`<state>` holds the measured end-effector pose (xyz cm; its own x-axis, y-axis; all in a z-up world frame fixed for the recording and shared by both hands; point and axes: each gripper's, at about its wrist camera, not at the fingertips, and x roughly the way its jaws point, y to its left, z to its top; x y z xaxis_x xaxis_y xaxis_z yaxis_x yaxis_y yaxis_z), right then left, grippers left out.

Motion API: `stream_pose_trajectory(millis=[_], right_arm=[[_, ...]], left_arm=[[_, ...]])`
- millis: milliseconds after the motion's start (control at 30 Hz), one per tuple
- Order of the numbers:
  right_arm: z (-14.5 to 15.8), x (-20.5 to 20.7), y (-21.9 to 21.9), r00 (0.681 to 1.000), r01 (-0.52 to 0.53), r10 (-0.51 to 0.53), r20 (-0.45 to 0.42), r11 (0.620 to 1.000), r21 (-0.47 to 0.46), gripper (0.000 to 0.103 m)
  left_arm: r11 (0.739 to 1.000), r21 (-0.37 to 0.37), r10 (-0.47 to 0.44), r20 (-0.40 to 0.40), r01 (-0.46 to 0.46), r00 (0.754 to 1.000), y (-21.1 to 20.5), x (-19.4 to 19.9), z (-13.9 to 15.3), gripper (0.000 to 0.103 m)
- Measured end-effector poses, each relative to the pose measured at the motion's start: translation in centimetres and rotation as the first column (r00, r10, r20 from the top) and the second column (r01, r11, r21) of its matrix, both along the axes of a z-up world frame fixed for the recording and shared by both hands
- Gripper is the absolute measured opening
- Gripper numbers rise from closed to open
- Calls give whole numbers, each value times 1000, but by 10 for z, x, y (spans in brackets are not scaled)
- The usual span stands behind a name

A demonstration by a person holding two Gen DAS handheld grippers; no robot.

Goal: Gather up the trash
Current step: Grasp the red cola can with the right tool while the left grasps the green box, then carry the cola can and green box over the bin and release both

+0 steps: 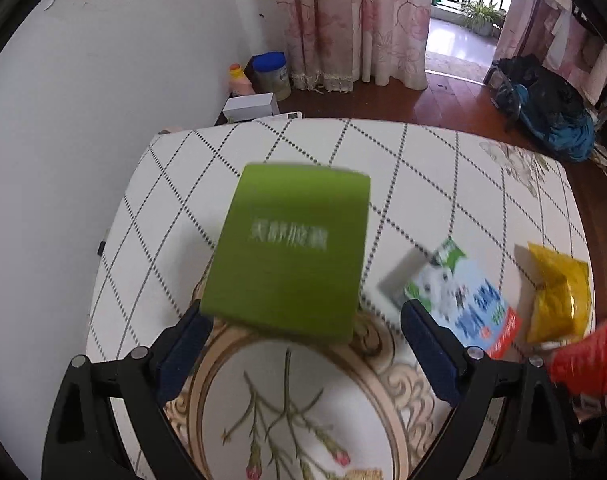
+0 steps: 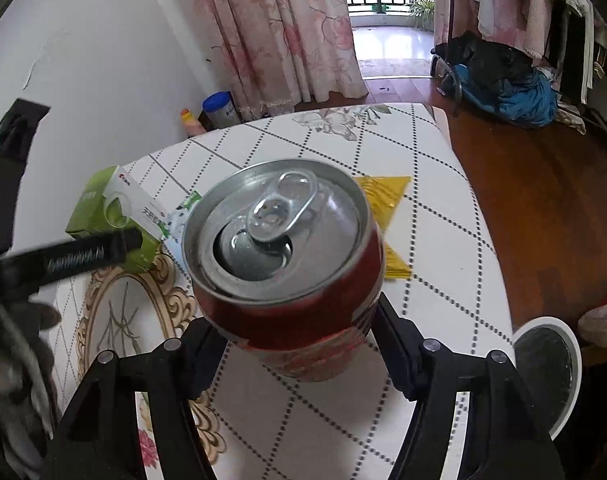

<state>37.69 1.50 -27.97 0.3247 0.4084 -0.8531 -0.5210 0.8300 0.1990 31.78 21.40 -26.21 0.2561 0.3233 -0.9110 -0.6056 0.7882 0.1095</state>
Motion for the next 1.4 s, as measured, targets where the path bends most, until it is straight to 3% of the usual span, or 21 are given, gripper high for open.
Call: stream_pose_trajectory(millis=[167, 233, 300, 633, 967, 1200, 1400], right_arm=[[1, 4, -5, 1000, 3, -2, 8, 1000, -11, 70], [1, 4, -6, 1000, 0, 0, 8, 1000, -13, 70], [3, 3, -7, 1000, 3, -3, 13, 1000, -20, 70], [12, -4, -12, 1000, 9, -8, 30, 1000, -29, 69], [63, -35, -50, 995, 17, -19, 95, 1000, 16, 69], [116, -50, -121, 988, 70, -81, 133, 994, 87, 69], [156, -52, -205, 972, 146, -164, 167, 982, 117, 69]], left_arm=[[1000, 13, -7, 36, 7, 999, 2, 2, 3, 94], [999, 26, -23, 51, 22, 998, 1, 1, 5, 83], [999, 32, -23, 49, 22, 999, 3, 1, 6, 62], [996, 89, -36, 104, 27, 994, -9, -22, 36, 59], [990, 106, -109, 206, 88, 972, -75, -77, 103, 59], [978, 89, -207, 304, 189, 930, -147, -90, 159, 59], [947, 65, -315, 367, 313, 875, -216, -73, 188, 59]])
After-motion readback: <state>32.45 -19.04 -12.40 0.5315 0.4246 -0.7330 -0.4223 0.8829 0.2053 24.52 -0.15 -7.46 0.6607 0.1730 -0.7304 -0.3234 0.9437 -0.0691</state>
